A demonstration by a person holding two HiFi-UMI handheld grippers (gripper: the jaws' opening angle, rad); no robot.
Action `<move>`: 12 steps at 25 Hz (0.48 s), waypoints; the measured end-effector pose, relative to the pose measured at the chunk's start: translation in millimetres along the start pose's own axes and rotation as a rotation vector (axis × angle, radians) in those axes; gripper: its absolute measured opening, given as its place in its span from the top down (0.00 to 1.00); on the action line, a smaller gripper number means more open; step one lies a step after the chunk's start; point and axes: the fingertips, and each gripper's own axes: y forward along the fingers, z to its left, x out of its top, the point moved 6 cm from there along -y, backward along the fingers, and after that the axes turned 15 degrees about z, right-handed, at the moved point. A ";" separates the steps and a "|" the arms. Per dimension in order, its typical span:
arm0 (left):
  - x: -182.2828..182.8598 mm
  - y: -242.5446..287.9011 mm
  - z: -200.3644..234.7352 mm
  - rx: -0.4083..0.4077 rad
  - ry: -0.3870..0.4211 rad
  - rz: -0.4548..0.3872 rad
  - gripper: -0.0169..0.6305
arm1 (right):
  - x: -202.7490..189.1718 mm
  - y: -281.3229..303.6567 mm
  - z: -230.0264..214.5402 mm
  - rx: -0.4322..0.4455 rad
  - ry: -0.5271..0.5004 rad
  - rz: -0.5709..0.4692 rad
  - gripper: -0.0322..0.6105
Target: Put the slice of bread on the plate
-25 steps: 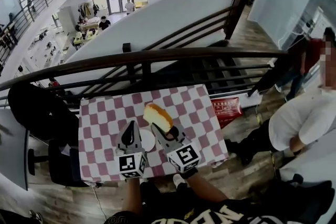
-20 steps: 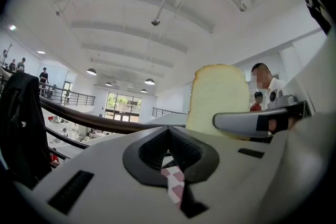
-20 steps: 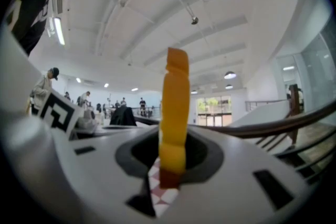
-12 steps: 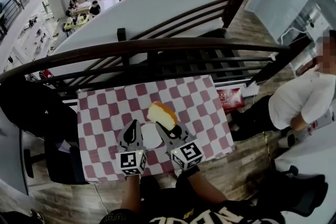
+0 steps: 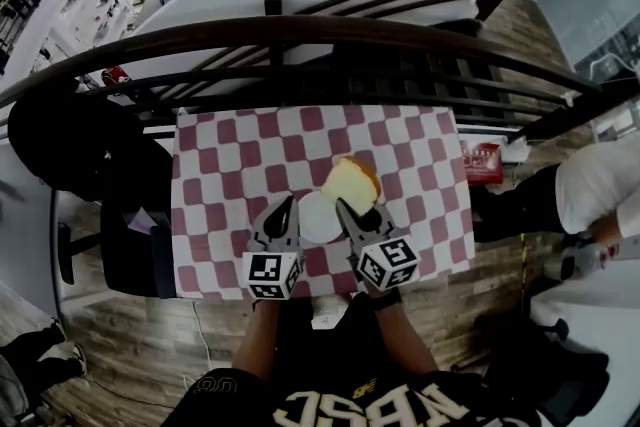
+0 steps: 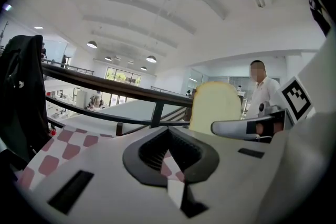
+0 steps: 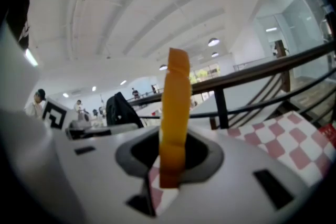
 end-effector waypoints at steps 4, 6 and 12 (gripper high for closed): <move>-12.6 7.3 7.1 0.015 0.005 0.035 0.95 | -29.3 22.7 -1.9 0.071 0.018 0.115 0.80; -18.7 12.2 9.0 0.016 0.004 0.050 0.95 | -49.2 35.6 -2.0 0.116 0.036 0.188 0.80; -39.1 18.7 11.6 0.023 0.002 0.105 0.95 | -106.3 60.2 -3.8 0.196 0.158 0.384 0.80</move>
